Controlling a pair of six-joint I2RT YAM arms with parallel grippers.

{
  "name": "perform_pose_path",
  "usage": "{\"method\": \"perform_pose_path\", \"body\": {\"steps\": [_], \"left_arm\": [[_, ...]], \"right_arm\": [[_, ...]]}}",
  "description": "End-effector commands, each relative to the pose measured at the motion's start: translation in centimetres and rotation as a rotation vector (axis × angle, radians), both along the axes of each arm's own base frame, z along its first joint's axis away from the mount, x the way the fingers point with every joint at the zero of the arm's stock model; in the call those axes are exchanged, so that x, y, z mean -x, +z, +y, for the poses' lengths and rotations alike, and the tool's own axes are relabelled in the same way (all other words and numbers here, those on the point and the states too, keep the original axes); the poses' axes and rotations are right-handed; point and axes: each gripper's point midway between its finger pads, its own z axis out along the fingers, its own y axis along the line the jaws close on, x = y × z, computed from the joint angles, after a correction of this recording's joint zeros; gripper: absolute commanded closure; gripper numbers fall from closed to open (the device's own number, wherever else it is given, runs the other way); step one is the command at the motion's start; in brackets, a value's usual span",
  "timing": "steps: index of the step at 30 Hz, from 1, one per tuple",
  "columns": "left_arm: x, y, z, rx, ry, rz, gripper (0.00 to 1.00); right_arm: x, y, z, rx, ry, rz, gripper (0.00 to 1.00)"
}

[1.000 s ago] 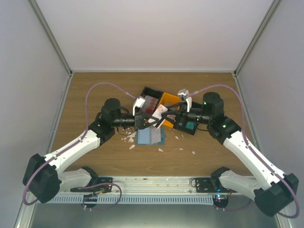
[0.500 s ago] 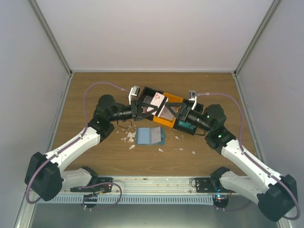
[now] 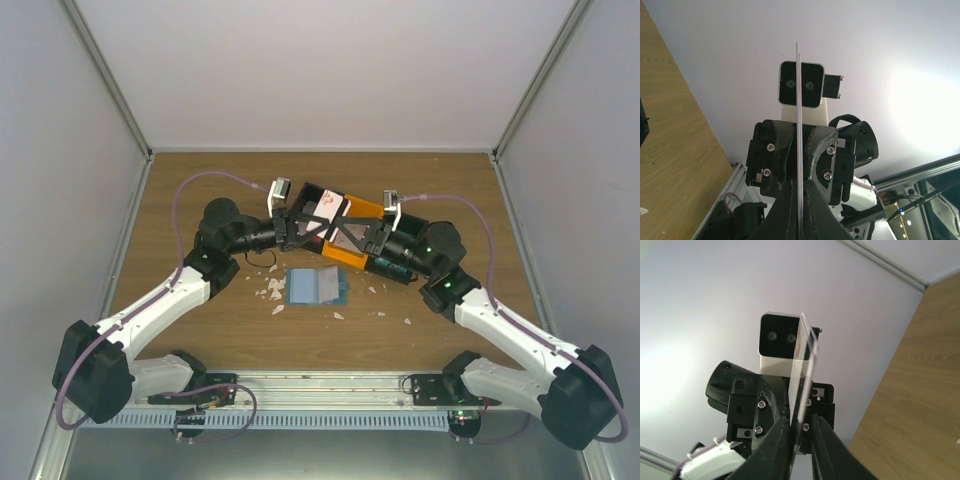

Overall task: Put the credit cards into the card holder
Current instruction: Pick up the credit card from the storage box.

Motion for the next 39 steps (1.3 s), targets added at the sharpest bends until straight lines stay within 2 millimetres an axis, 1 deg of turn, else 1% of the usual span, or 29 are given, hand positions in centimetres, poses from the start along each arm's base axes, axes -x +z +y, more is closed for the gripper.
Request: {"method": "perform_pose_path", "body": {"steps": [1,2,4,6,8,11,12,16,18,19,22,28,29,30,31,33,36,39], "left_arm": [[0.5,2.5,0.3,0.042,0.017,-0.193,1.0],[0.7,2.6,0.4,0.041,0.019,-0.216,1.0],[0.9,2.9,0.6,0.035,0.029,-0.273,0.99],[1.2,3.0,0.9,0.026,0.044,-0.317,0.94],[1.4,3.2,1.1,0.014,0.051,-0.354,0.87],[1.6,3.5,1.3,0.004,0.058,-0.407,0.74],[1.6,3.6,1.3,0.002,0.057,-0.423,0.72],[1.7,3.8,1.2,-0.006,0.037,-0.484,0.66],[1.6,3.6,0.9,-0.019,0.015,-0.499,0.65],[1.5,3.6,0.7,-0.025,0.005,-0.505,0.66],[1.4,3.3,0.4,-0.036,-0.022,-0.524,0.72],[2.1,3.2,0.0,-0.037,-0.078,-0.583,0.96],[2.2,3.2,0.0,-0.037,-0.089,-0.592,0.99],[2.2,3.1,0.0,-0.04,-0.094,-0.596,1.0],[2.3,3.1,-0.1,-0.041,-0.1,-0.604,1.0],[2.4,3.0,-0.1,-0.044,-0.105,-0.631,1.0],[2.6,2.9,-0.1,-0.055,-0.108,-0.663,1.0],[2.6,2.6,-0.1,-0.068,-0.117,-0.678,1.0]], "right_arm": [[0.4,-0.4,0.3,0.004,0.013,-0.052,0.93],[0.4,-0.4,0.2,0.01,0.003,-0.079,0.98],[0.5,0.0,-0.2,0.028,-0.024,-0.163,1.0],[0.8,0.5,-0.6,0.05,-0.044,-0.265,1.0],[0.7,0.5,-0.8,0.096,-0.055,-0.334,1.0],[1.3,0.8,-0.7,0.134,0.003,-0.423,1.0],[1.8,1.1,-0.6,0.138,0.036,-0.462,1.0],[3.3,1.5,-0.2,0.179,0.136,-0.587,0.99],[3.8,1.6,-0.2,0.196,0.159,-0.623,0.99],[3.9,1.7,-0.2,0.207,0.164,-0.637,1.0],[4.1,1.8,-0.1,0.23,0.178,-0.667,1.0],[4.3,1.9,-0.2,0.26,0.195,-0.704,0.99],[4.2,1.9,-0.2,0.265,0.194,-0.704,0.99],[4.1,1.9,-0.2,0.271,0.195,-0.706,0.98],[4.0,1.9,-0.2,0.278,0.194,-0.707,0.95],[3.6,2.1,-0.3,0.296,0.176,-0.703,0.8],[3.0,2.6,-0.9,0.316,0.124,-0.702,0.6],[2.4,3.8,-1.6,0.316,0.058,-0.692,0.52]]}}
